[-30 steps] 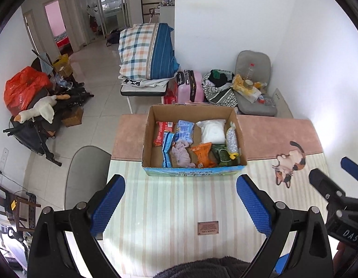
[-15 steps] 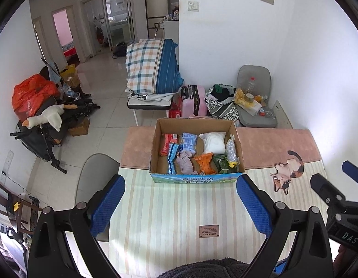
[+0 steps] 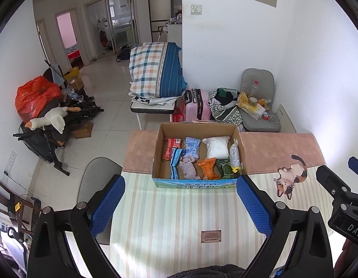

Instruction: Organize soft objects

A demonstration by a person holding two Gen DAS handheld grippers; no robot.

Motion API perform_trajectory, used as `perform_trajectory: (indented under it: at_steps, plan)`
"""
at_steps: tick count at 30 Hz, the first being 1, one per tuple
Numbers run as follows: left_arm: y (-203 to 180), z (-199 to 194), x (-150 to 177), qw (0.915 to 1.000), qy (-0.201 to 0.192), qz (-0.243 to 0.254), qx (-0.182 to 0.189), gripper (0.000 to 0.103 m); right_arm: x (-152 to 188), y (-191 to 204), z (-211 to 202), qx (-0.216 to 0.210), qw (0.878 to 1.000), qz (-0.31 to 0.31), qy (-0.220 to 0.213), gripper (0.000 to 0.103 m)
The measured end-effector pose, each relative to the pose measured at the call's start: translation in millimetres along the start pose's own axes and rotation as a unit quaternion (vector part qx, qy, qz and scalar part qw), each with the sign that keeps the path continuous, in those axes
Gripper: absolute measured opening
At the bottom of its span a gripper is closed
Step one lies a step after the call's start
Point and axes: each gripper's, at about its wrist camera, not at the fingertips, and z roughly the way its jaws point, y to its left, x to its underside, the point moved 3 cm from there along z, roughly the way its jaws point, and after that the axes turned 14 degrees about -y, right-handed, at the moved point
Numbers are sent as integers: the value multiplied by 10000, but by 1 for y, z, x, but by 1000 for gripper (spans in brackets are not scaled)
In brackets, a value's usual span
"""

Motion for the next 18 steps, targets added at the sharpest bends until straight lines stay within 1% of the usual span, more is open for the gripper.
perform_trajectory:
  at_steps: [10, 18]
  plan:
    - [0, 17, 4, 9999, 95, -22, -78, 99, 0, 1, 21, 117, 9999, 40, 69, 103]
    - [1, 19, 2, 9999, 95, -27, -105, 99, 1, 3, 28, 137, 9998, -4, 111, 103]
